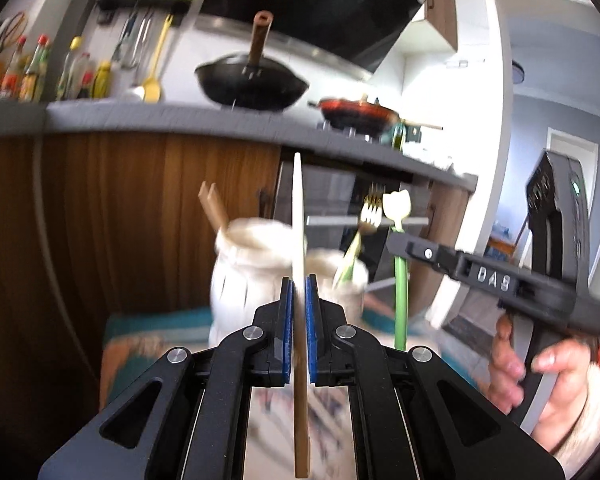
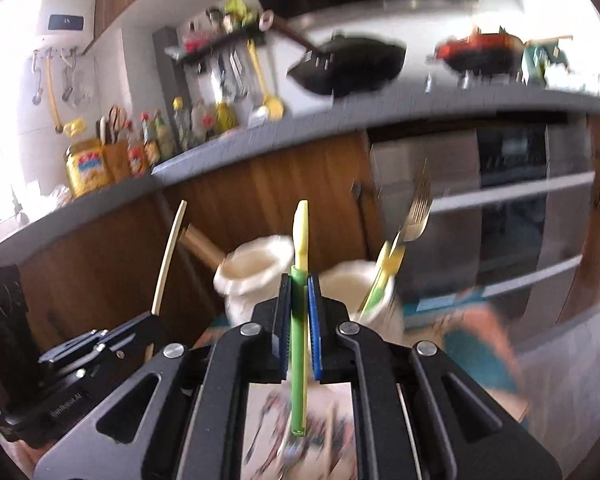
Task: Organize utensils
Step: 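Lift both held utensils and carry them above the white holder, then lower the spoon into the smaller pot with the right while the left drops the chopstick into the larger pot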
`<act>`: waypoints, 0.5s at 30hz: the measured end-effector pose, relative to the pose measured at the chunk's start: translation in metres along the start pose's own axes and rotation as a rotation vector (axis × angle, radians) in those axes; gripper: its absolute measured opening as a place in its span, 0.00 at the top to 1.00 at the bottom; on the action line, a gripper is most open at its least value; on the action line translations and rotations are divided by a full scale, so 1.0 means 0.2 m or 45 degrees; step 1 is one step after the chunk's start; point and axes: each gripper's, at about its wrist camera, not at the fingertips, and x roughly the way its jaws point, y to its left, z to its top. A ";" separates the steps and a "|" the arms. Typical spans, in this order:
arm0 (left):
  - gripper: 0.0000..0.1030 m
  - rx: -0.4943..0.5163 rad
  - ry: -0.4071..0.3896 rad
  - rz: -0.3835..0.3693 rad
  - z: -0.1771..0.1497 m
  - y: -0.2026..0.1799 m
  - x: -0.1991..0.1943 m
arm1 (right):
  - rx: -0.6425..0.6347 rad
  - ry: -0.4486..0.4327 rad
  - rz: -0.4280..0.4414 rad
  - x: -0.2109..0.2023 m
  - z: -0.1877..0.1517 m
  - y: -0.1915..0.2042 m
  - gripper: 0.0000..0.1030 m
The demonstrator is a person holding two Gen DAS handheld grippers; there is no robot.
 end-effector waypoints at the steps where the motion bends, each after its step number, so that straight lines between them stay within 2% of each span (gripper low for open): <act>1: 0.93 0.006 -0.020 0.001 0.06 -0.01 0.03 | -0.018 -0.049 -0.024 0.00 0.04 -0.01 0.92; 4: 0.93 0.019 -0.069 0.012 0.21 -0.01 0.15 | -0.014 -0.129 -0.044 0.05 0.13 -0.07 0.92; 7: 0.93 -0.013 -0.099 0.040 0.33 0.02 0.27 | 0.019 -0.153 -0.048 0.13 0.16 -0.12 0.92; 11: 0.93 -0.034 -0.126 0.109 0.41 0.05 0.40 | 0.038 -0.151 -0.036 0.22 0.18 -0.18 0.92; 15: 0.93 0.032 -0.164 0.194 0.42 0.04 0.50 | -0.011 -0.168 -0.066 0.28 0.17 -0.18 0.92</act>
